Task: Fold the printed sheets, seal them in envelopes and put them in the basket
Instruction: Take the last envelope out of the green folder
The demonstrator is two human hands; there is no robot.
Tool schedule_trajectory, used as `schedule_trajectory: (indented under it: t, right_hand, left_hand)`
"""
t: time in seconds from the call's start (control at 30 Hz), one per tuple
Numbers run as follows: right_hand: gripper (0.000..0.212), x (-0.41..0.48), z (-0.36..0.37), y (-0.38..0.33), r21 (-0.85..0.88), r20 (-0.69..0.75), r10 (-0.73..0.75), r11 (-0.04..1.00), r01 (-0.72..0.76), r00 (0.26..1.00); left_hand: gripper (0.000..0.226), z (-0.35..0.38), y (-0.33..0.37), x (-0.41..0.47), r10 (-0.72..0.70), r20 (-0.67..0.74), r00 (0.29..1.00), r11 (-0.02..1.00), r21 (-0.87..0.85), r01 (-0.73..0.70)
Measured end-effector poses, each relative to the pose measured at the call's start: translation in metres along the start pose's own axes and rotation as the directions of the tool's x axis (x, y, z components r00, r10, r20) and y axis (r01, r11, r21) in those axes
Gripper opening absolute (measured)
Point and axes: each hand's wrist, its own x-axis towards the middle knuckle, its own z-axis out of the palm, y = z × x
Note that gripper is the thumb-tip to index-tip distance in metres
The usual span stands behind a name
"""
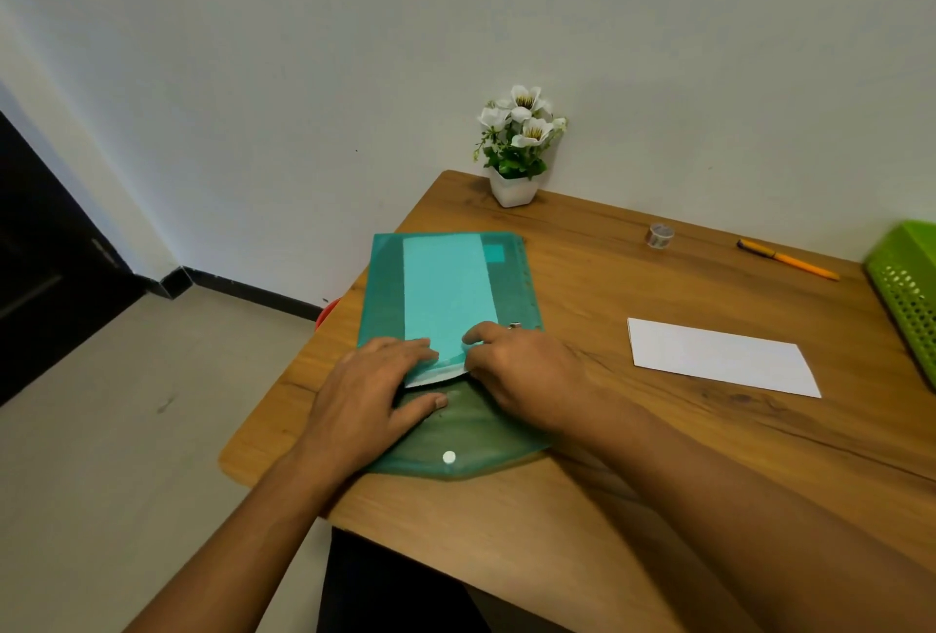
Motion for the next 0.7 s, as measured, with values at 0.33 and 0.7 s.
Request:
schedule_trajectory:
  t: [0.33,0.7]
  right_hand:
    - [0.016,-0.034,-0.042,0.015,0.497,0.128,0.122,0.851,-0.170,0.984]
    - [0.013,-0.045,-0.153,0.004,0.519,-0.152,0.104,0.855,-0.010,0.983]
  left_hand:
    - [0.061,-0.006,0.004,0.012,-0.031,0.059,0.998,0.999,-0.004,0.032]
    - [0.059,-0.015,0.003,0.017,-0.016,0.142,0.990,1.000,0.022,0.013]
